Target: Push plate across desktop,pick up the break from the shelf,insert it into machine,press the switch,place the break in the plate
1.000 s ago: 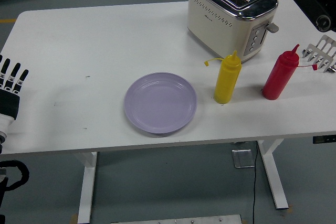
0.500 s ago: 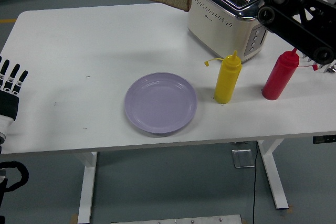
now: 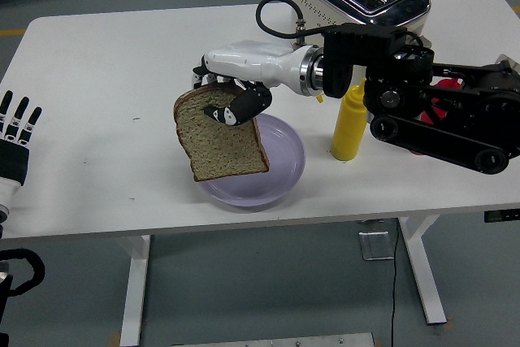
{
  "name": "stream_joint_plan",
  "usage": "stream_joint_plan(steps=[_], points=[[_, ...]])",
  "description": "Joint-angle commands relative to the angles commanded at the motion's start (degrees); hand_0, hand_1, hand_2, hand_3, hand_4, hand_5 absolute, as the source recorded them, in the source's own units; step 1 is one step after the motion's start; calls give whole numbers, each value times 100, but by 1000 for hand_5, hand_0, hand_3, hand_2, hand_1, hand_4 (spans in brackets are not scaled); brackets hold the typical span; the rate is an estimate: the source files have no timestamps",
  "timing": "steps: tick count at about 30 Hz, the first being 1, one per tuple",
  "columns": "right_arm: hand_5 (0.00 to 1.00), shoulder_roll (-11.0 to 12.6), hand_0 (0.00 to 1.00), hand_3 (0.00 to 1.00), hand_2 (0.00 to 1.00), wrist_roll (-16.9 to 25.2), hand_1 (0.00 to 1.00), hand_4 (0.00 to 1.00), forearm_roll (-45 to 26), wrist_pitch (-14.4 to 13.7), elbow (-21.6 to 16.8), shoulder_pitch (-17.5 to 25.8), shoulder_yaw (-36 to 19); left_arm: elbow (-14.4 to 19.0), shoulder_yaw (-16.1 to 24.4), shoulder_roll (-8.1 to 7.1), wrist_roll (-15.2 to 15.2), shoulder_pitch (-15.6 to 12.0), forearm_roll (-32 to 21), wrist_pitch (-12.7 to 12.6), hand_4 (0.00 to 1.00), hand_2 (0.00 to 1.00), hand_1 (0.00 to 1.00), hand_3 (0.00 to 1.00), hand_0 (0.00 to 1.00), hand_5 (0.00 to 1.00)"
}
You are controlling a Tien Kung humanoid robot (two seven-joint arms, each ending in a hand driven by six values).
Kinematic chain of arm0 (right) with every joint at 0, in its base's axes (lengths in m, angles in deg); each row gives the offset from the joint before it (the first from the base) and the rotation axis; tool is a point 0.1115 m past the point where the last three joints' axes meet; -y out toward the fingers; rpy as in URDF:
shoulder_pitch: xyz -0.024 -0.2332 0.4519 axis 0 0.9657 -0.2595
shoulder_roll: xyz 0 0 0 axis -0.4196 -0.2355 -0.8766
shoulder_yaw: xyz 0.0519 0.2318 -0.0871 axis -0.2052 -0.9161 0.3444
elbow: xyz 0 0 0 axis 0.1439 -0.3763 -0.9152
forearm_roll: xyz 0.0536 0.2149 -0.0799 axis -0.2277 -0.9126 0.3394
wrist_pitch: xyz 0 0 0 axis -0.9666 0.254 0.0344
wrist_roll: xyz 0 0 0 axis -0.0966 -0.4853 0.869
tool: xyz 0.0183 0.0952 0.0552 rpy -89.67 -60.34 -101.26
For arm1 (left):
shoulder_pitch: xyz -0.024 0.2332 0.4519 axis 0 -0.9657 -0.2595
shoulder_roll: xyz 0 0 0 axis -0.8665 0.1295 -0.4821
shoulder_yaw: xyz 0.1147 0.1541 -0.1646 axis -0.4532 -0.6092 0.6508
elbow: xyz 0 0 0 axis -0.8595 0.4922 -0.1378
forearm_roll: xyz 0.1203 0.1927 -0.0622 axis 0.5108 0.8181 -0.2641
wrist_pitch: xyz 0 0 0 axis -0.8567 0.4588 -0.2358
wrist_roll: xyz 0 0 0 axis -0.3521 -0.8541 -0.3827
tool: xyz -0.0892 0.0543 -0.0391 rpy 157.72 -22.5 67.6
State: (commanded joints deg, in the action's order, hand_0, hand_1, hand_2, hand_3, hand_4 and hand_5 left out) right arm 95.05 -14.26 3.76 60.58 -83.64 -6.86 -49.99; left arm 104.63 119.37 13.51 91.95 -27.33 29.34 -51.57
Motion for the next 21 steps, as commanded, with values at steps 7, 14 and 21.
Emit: stream_joint_plan(steps=[7,14,21], points=[[122,-44,161,489,372,21,246,301,142,-160,229,129,278,-8,-40,19,-2,15,5,-1,632,940,859,808,815,998],[129,-104,175,493,380,42,256,296,145,-206,543,231,304,-12,-43,19,-2,15,8,-2,632,940,859,808,815,998],[140,-184,214,510,426,81,319,296,62,-86,796,305,315,-26,-52,31,-4,26,13,-1,633,940,858,808,815,998]])
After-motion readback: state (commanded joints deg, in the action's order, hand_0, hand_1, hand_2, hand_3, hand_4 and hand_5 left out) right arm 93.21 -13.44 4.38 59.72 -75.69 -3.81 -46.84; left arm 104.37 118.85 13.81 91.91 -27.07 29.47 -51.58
